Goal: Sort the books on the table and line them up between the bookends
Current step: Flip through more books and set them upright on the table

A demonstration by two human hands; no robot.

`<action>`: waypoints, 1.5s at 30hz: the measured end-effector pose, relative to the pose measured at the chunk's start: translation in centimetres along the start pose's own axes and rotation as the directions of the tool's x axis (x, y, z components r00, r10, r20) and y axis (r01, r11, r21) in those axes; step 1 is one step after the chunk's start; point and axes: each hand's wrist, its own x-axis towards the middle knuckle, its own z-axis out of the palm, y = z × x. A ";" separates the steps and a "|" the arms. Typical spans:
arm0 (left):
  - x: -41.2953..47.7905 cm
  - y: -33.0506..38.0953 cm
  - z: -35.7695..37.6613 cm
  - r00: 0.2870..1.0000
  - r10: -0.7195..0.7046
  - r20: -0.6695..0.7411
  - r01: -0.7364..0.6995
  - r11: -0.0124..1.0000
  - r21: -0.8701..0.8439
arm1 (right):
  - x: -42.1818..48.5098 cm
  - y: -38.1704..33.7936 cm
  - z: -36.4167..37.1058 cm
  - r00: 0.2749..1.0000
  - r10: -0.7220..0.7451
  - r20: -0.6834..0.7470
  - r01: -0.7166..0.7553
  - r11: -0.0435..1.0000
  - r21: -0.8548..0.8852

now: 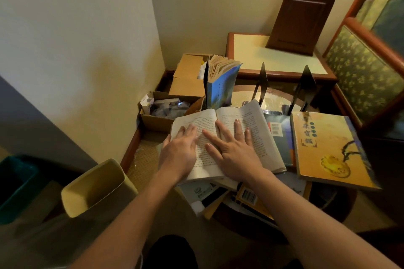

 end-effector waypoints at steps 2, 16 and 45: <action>-2.5 -0.3 0.1 1.000 0.008 0.004 -0.008 1.000 -0.029 | 0.0 0.0 0.1 1.000 -0.005 -0.008 0.005 1.000 0.000; 1.2 0.0 0.2 0.997 -0.082 0.003 0.082 0.996 -0.047 | 0.0 -0.3 0.0 1.000 0.020 0.005 -0.020 1.000 -0.016; 3.3 1.6 0.0 0.992 -0.115 0.047 0.118 0.991 -0.058 | 0.1 0.0 0.1 0.999 0.033 0.007 -0.033 0.999 0.019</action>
